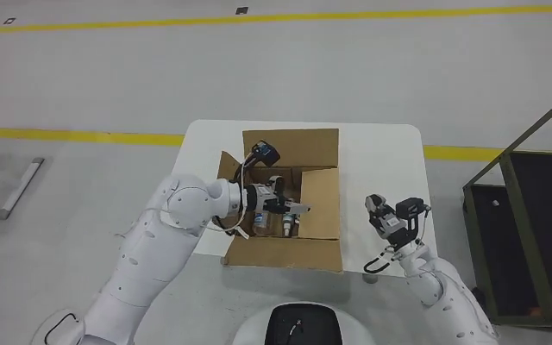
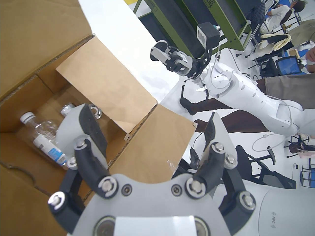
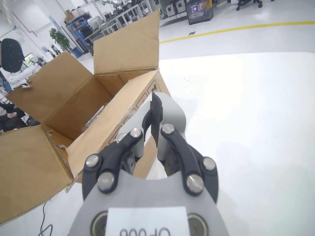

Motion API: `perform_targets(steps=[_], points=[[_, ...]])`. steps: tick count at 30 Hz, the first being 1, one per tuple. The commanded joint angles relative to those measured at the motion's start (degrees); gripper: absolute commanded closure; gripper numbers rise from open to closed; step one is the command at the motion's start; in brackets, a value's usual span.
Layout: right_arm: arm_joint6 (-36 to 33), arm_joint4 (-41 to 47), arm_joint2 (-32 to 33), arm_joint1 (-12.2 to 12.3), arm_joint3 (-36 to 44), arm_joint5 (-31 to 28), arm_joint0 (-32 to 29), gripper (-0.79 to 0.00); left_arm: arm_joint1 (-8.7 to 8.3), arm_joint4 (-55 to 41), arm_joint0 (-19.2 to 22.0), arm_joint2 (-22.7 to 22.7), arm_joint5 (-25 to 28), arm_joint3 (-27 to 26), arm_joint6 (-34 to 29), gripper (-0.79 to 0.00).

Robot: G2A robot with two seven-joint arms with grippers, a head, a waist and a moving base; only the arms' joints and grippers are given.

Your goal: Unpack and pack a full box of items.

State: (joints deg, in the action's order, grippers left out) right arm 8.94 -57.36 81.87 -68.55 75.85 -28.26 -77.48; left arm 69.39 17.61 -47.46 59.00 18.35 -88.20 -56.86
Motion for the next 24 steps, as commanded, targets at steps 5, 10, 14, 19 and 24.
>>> perform_targets(steps=[5,10,14,19,24], points=[[0.69,-0.74,0.27,0.06,0.12,0.95,-0.61,0.0,2.48,-8.26,2.75,-7.18,-6.76,8.04,2.33,-0.785],[0.88,-0.51,0.78,0.15,-0.03,1.01,-1.15,0.0,4.84,-14.71,6.82,-11.21,-8.21,18.65,4.17,-0.785],[0.9,-0.47,0.85,0.17,-0.03,1.07,-1.45,0.0,6.6,-18.15,9.56,-13.88,-7.98,26.53,4.18,-0.785],[0.81,-0.6,0.45,0.11,-0.17,1.39,-1.52,0.0,8.55,-16.88,12.07,-17.51,-5.56,33.46,5.37,-0.785],[0.78,-1.01,0.05,0.06,-0.72,1.75,-1.43,0.0,10.32,-17.07,13.05,-19.68,-4.2,38.7,7.78,-0.785]])
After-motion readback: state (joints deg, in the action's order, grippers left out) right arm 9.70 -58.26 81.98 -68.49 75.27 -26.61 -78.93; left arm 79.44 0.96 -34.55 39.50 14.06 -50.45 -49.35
